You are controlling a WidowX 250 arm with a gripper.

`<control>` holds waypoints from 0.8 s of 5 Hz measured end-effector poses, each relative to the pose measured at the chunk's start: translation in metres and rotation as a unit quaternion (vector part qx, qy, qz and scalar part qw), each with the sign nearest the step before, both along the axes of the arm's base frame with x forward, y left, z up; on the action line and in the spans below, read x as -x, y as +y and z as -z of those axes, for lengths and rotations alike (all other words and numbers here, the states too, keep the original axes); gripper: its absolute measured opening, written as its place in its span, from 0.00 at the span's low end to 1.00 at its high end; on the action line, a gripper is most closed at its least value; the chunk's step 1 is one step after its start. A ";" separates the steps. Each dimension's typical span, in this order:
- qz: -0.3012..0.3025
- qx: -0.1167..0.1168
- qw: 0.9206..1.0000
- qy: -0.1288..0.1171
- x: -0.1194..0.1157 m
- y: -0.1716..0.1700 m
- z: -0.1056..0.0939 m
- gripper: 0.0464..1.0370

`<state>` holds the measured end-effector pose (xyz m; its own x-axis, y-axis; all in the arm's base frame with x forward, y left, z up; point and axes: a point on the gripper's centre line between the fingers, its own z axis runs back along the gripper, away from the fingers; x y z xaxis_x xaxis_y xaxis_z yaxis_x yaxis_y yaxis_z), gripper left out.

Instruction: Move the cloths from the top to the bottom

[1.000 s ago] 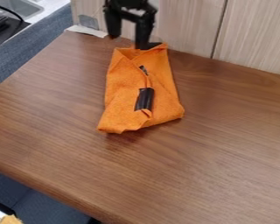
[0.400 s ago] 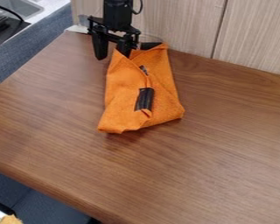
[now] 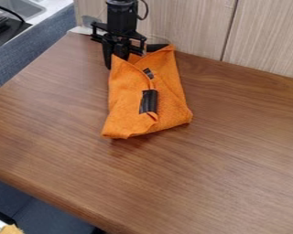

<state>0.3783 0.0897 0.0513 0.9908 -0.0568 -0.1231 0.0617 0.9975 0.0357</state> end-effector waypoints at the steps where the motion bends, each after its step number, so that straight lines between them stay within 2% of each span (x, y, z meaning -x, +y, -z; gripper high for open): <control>1: -0.001 0.002 1.000 -0.011 0.000 -0.001 -0.006 0.02; 3: 0.007 0.015 0.998 -0.066 0.004 -0.001 -0.045 0.01; 4: 0.053 0.022 0.993 -0.099 0.011 -0.020 -0.068 0.01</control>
<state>0.3669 0.0700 0.1196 0.9834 -0.1638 0.0783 0.1632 0.9865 0.0138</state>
